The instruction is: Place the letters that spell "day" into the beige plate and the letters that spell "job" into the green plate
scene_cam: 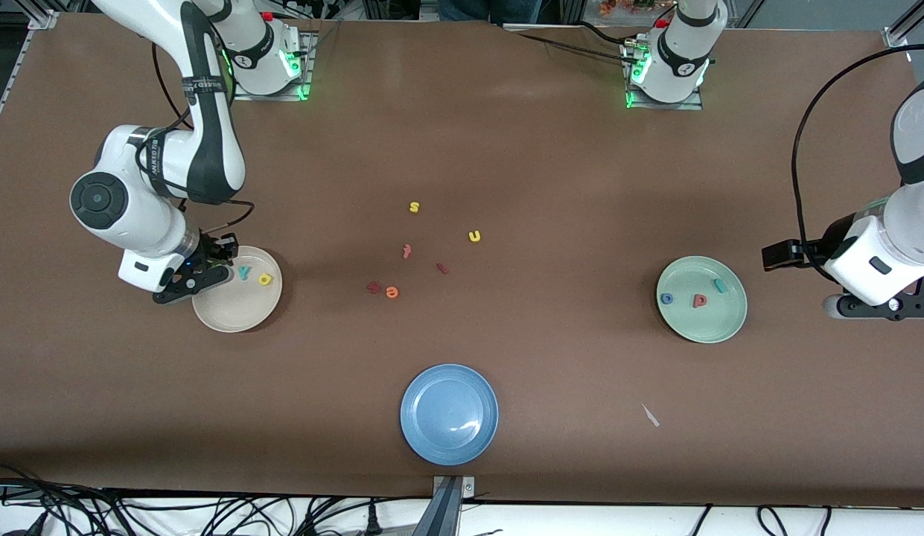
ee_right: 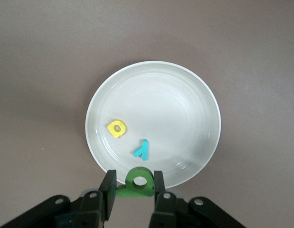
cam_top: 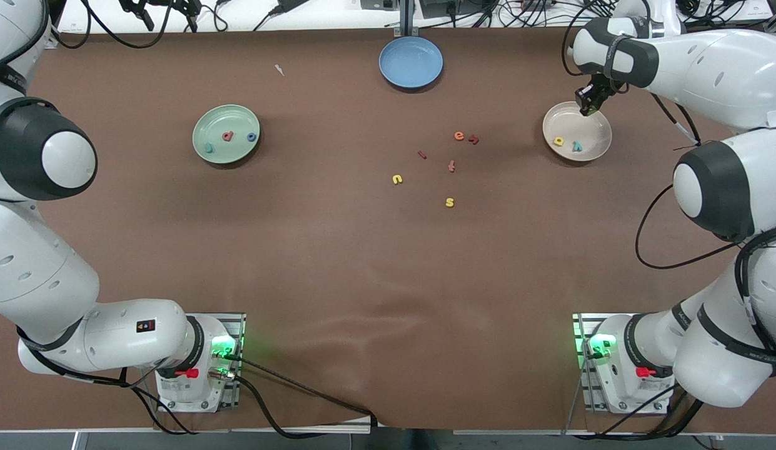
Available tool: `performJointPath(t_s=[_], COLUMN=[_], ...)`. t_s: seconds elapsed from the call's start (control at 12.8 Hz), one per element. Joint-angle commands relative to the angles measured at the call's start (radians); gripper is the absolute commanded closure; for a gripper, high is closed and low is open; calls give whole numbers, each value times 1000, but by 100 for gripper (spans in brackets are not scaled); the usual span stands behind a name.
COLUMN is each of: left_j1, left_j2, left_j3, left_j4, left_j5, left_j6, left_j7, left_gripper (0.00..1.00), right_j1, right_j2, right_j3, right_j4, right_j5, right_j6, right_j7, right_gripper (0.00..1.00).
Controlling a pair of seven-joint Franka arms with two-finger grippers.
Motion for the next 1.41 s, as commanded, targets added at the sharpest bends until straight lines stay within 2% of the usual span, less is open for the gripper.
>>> performJointPath(t_s=[0.0,0.16,0.31,1.02,1.33], left_j1=[-116,-101,-102,-105,-105], left_j2=[-49,-101,-104,-101,-101], left_j3=[161,161,161,158,158], left_j4=[-53,-154,-159,-151,-151], left_j5=[-84,-110,-110,-111,-118], left_j6=[32,132,155,151,149], left_j7=[64,124,135,132,132], left_gripper=[4,5,1,0,0], right_j1=[-13,-13,-13,-11,-4], right_j2=[-7,-7,-7,-11,-13], right_j3=[5,5,5,9,11], right_j4=[-13,-13,-13,-6,39], right_j5=[35,49,49,55,55], right_j6=[13,12,12,-2,-62], right_j7=[-30,-30,-30,-19,25], right_gripper=[62,37,25,14,14])
